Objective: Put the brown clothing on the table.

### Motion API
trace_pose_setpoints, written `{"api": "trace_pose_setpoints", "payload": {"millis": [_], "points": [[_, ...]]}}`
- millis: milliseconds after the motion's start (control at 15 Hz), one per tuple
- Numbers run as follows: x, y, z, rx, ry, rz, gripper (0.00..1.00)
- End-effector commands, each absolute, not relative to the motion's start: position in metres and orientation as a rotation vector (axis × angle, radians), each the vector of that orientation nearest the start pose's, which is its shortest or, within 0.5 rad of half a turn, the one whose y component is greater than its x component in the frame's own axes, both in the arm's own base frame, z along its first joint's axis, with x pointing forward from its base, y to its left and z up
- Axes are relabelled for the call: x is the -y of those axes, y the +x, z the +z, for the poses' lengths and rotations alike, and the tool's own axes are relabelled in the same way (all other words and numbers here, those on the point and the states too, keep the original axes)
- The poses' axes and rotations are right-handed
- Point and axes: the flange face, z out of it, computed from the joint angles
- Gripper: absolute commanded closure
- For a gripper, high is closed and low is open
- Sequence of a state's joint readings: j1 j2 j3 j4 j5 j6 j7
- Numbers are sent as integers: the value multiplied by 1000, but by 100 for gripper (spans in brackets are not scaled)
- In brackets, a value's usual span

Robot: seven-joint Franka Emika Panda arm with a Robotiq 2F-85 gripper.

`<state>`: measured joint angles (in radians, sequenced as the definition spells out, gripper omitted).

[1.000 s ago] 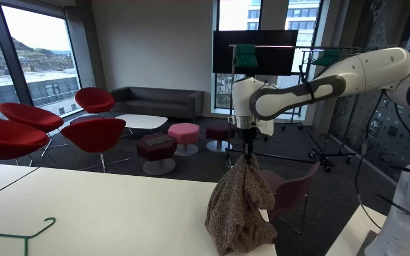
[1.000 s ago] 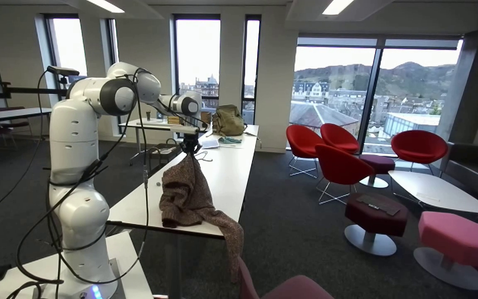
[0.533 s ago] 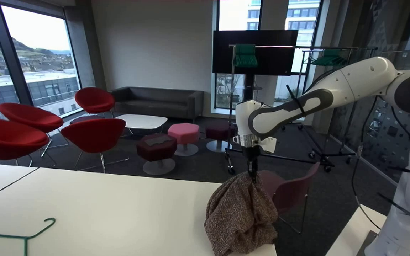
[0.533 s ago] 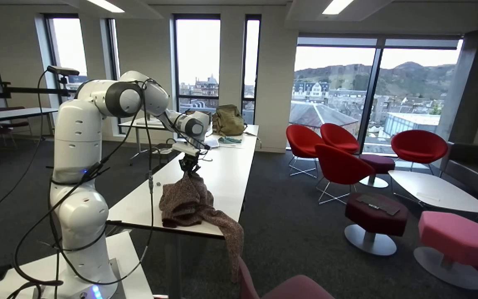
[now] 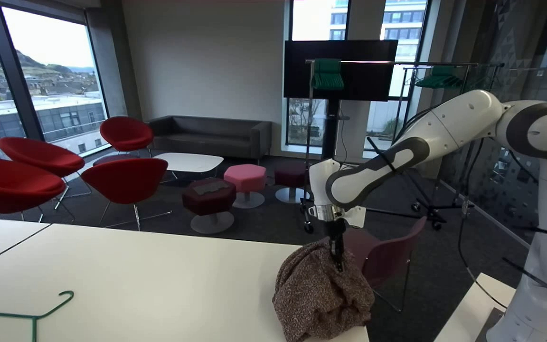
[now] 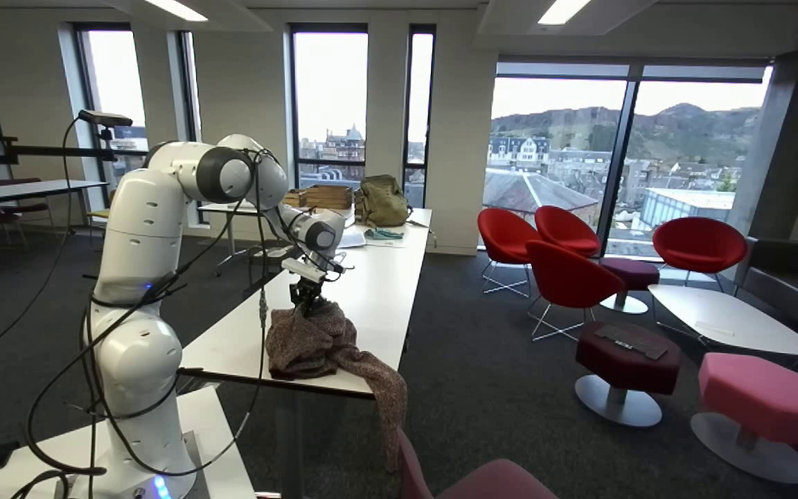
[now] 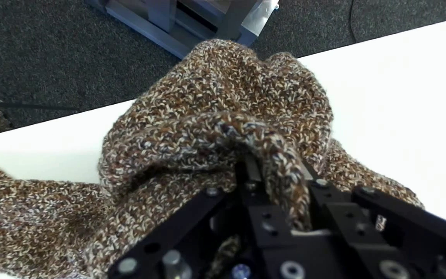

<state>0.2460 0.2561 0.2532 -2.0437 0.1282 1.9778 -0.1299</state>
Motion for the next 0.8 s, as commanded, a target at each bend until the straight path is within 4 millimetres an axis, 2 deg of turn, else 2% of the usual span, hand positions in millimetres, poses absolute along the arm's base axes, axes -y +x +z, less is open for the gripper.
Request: {"api": "trace_pose_setpoints", "payload": {"millis": [0, 67, 267, 400, 733], "points": [[-275, 475, 298, 873, -2851, 496, 43], [-275, 474, 301, 880, -2860, 491, 36], [-270, 472, 330, 898, -2913, 429, 15], [-264, 469, 364, 921, -2973, 349, 1], [-246, 444, 470, 977, -2976, 61, 0]]}}
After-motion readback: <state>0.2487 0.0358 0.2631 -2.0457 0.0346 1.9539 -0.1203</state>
